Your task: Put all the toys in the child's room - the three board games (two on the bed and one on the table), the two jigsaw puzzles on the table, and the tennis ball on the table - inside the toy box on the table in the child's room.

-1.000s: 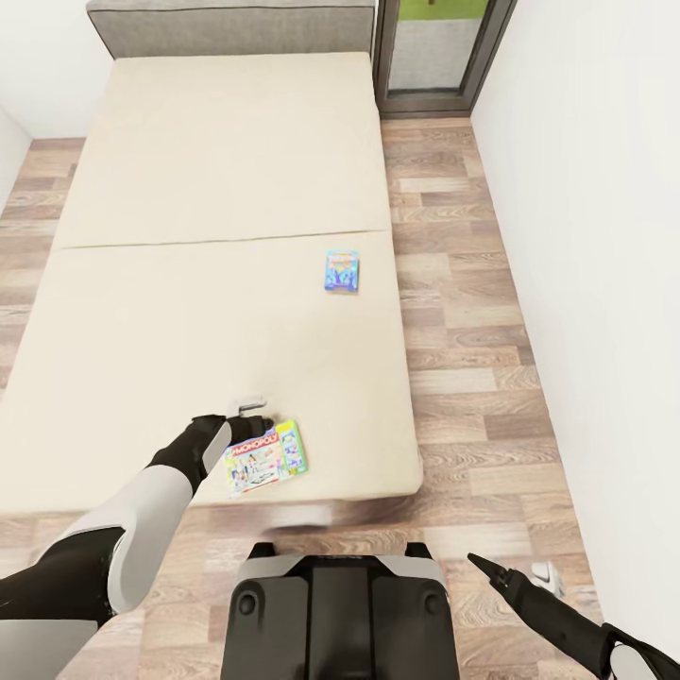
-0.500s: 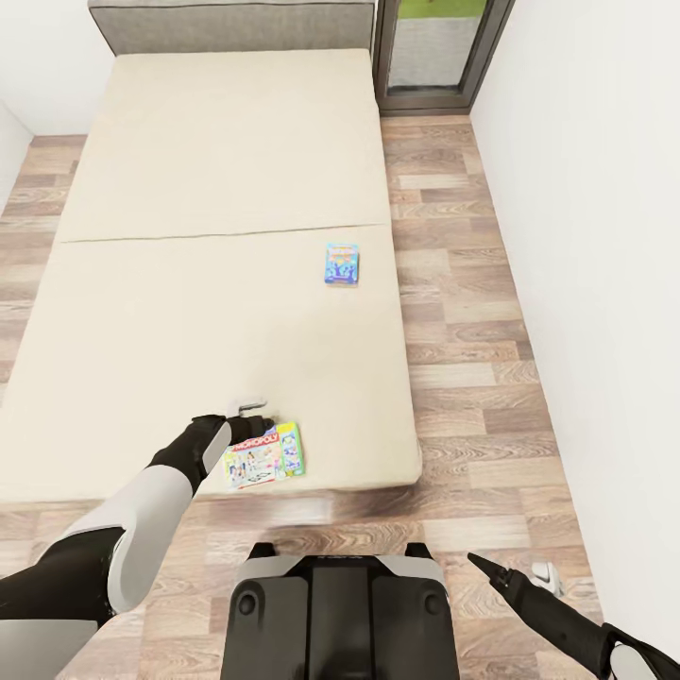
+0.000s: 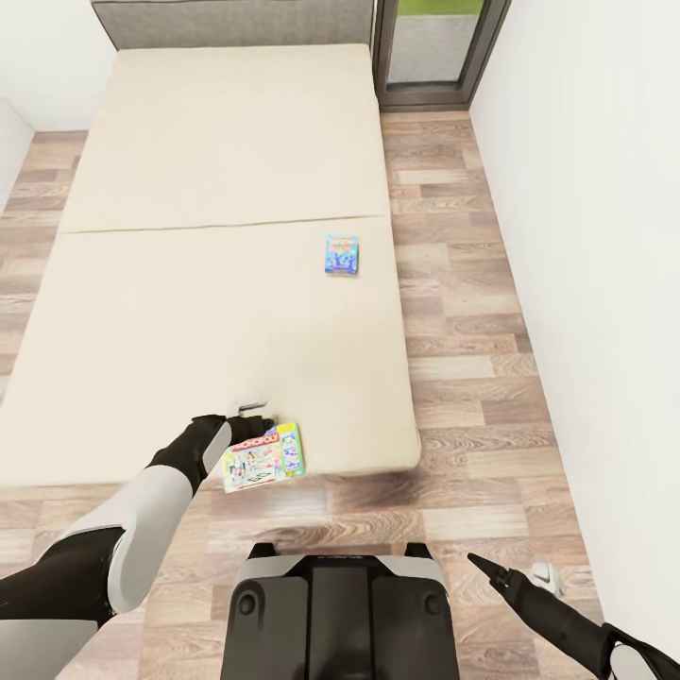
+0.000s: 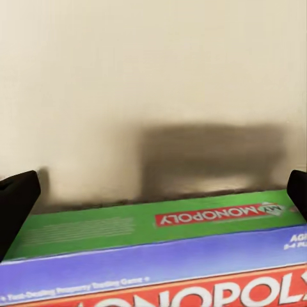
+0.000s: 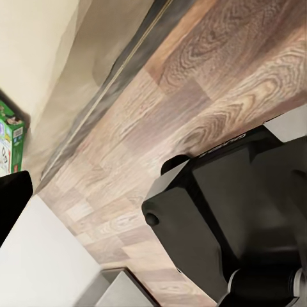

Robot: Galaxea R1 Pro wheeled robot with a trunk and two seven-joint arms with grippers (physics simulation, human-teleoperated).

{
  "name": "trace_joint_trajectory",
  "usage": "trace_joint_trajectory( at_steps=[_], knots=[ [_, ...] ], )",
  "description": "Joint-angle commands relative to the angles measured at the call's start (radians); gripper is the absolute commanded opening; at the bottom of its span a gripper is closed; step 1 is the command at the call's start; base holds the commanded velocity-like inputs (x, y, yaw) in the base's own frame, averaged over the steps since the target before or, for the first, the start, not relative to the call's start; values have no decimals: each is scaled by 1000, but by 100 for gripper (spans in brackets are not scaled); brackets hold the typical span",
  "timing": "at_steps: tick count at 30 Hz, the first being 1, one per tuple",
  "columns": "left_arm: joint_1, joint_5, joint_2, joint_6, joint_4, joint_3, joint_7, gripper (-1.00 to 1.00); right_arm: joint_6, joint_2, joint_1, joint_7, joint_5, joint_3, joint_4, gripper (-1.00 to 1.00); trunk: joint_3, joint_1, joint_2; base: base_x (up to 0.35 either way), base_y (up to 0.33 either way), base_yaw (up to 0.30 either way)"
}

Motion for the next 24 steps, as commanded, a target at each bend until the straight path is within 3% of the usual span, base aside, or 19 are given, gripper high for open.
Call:
trace_joint_trajectory(
  at_steps=[1,24],
  knots=[
    [0,3,0,9,42,7,0,100,8,0,0,0,-5,-2,0,100,-1,1,-1,-76,0,0],
    [0,3,0,9,42,7,0,100,7,-1,0,-1,-5,-2,0,100,-1,1,-1,-9,0,0]
  ],
)
